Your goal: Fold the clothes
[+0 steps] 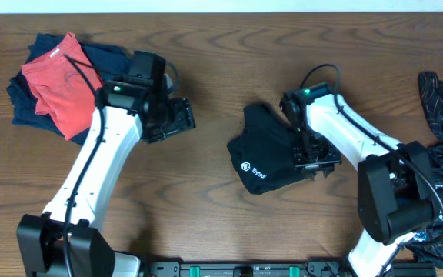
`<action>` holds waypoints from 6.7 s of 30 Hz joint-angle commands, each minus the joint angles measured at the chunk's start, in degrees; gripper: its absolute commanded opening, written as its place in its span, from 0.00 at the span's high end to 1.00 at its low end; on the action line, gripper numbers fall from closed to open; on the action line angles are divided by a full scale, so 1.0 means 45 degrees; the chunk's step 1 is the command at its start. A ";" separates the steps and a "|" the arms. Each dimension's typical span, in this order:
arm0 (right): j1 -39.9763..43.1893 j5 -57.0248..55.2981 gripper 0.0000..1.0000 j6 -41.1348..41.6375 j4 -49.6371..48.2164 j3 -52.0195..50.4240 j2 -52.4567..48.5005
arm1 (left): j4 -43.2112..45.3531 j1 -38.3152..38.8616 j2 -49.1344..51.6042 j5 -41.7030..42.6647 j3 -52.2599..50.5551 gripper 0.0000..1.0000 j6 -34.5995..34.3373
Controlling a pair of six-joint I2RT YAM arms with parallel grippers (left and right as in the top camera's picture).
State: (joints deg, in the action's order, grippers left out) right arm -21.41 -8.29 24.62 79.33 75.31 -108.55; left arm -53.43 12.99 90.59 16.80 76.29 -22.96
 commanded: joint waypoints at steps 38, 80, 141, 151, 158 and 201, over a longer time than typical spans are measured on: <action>0.1870 0.2463 0.99 -0.2045 0.0505 0.1355 0.3784 | 0.0607 0.0325 0.0413 0.0117 -0.0049 0.26 0.0622; 0.2579 0.2647 0.75 0.0845 -0.1812 -0.3434 0.5333 | 0.6669 0.4333 0.4216 0.2841 -0.0049 0.22 0.2152; 0.3759 0.0573 0.83 0.0471 -0.9403 -0.4585 0.2118 | 0.9374 0.4017 0.6460 0.4619 -0.0049 0.02 0.2006; 0.3745 0.0661 0.73 0.0019 -0.9636 -0.4585 0.2118 | 0.9384 0.4765 0.6518 0.4595 -0.0049 0.02 0.2535; 0.3759 0.1030 0.70 -0.0015 -0.8942 -0.4469 0.2749 | 0.9398 0.5032 0.6523 0.4371 -0.0049 0.74 0.2628; 0.4673 -0.0112 0.55 -0.0627 -0.7087 -0.4357 0.8213 | 0.7087 0.2603 0.6091 0.4498 0.0355 0.02 0.1263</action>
State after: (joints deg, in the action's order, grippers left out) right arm -0.75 -7.99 22.31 47.48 54.76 -70.87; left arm -21.61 22.55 117.82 37.10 77.62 -20.93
